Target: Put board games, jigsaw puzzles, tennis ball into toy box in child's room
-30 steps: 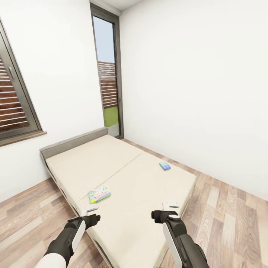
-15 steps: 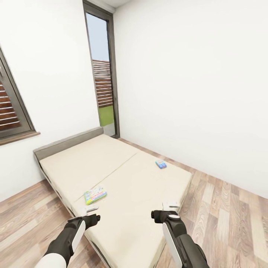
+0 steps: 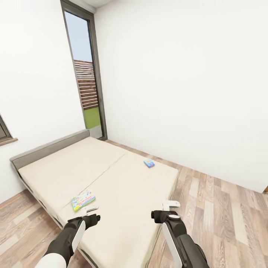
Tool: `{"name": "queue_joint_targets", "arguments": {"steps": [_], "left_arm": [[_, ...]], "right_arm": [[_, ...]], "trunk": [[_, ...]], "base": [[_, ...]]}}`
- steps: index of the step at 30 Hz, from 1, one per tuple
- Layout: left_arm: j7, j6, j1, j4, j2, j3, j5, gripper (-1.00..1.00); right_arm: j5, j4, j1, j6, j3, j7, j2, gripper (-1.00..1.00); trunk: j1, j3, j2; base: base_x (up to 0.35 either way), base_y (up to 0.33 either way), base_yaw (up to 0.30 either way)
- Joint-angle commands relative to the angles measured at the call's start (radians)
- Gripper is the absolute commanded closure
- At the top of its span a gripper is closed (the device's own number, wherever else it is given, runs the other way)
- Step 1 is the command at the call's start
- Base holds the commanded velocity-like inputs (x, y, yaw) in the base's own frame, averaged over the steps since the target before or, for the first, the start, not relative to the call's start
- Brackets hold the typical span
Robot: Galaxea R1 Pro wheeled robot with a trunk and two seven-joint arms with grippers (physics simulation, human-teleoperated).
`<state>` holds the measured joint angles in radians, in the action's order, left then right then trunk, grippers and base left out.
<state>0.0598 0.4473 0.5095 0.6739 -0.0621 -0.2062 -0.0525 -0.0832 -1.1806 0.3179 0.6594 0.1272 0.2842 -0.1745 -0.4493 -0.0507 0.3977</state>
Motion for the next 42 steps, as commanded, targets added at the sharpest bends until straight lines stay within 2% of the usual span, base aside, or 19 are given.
{"name": "queue_joint_targets", "arguments": {"steps": [1, 17, 28, 42], "left_arm": [[0.003, 0.006, 0.001, 0.002, -0.001, -0.003, -0.006, -1.00], [0.003, 0.006, 0.000, 0.002, -0.001, -0.003, -0.006, -1.00], [0.003, 0.005, 0.000, 0.002, -0.001, -0.002, -0.006, -1.00], [0.003, 0.005, 0.000, 0.002, -0.001, -0.003, -0.006, -1.00]], "right_arm": [[-0.009, -0.001, 0.001, 0.003, 0.002, 0.009, 0.000, -1.00], [-0.007, -0.001, 0.001, -0.021, 0.000, 0.009, 0.000, -1.00], [-0.007, 0.008, 0.001, -0.023, 0.000, 0.009, 0.000, -1.00], [-0.007, 0.020, 0.001, -0.023, 0.000, 0.009, 0.000, -1.00]], "trunk": [[-0.001, -0.002, 0.002], [-0.001, 0.006, 0.002], [-0.001, 0.012, 0.002], [-0.001, 0.019, 0.002]], "base": [[0.000, 0.148, -0.271], [0.000, 0.253, -0.272], [0.059, 0.089, -0.272], [0.010, 0.184, -0.272]]}}
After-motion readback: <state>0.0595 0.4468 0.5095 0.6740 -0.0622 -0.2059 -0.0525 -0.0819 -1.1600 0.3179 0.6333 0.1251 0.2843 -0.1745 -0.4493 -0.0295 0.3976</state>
